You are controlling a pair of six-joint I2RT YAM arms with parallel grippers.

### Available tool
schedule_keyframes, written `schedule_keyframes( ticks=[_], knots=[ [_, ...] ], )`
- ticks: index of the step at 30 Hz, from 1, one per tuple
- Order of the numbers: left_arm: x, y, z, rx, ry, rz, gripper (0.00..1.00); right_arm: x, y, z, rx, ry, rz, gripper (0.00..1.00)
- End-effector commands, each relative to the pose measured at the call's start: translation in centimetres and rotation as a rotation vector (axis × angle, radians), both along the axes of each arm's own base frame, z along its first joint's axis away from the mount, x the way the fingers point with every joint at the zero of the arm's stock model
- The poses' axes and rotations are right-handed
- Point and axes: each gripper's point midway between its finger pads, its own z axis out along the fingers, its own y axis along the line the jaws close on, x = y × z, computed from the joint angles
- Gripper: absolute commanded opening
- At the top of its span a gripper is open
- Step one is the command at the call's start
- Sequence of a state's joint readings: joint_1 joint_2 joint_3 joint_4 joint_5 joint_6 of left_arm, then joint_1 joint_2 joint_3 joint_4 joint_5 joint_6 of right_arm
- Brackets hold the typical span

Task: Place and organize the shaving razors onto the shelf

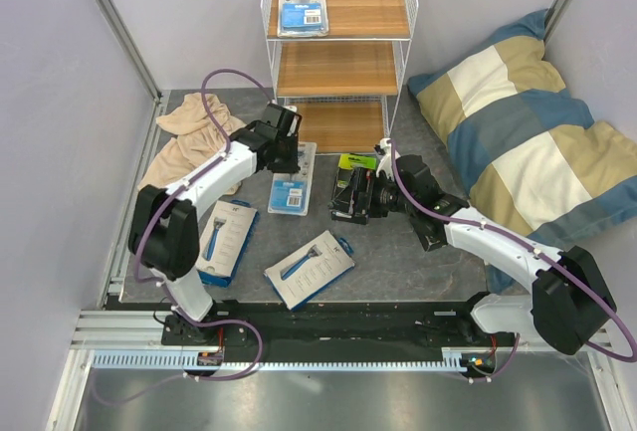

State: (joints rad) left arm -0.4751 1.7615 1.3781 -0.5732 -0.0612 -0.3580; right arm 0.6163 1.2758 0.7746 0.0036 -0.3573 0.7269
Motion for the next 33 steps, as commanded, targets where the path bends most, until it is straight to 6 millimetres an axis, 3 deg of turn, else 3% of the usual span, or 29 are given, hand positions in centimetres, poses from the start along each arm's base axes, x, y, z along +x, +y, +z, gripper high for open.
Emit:
schedule_keyframes(
  ticks=[1, 13, 20, 24, 27, 31, 33],
  knots=[
    [-1.3, -1.6, 3.5, -0.157, -0.018, 0.008, 0.02, 0.6, 1.3, 2.6, 0.054, -0.085, 0.017, 0.98],
    [-2.8, -3.3, 5.8, -0.267, -0.012, -0.027, 0.02, 0.6, 5.8, 2.8, 0.118, -0.076, 0.066, 0.98],
    [-3.7, -4.4, 6.1, -0.301, -0.004, -0.055, 0.02, 1.4, 8.2, 1.2, 0.135, -0.033, 0.059, 0.98],
    [-4.1, -4.9, 6.2, -0.319, 0.002, -0.075, 0.02, 2.5, 8.6, 0.3, 0.107, -0.008, 0.015, 0.95],
    [-4.3, -4.9, 6.9, -0.334, -0.008, -0.079, 0.02, 3.0, 8.4, 0.2, 0.108, -0.012, -0.017, 0.88],
    [-4.6, -5.4, 7.8, -0.363, -0.02, -0.111, 0.02, 3.3, 8.3, 0.3, 0.113, -0.021, -0.033, 0.59],
    [-4.5, -5.3, 8.4, -0.362, -0.036, -0.119, 0.03, 3.2, 8.3, 0.4, 0.12, -0.024, -0.034, 0.51]
  ],
)
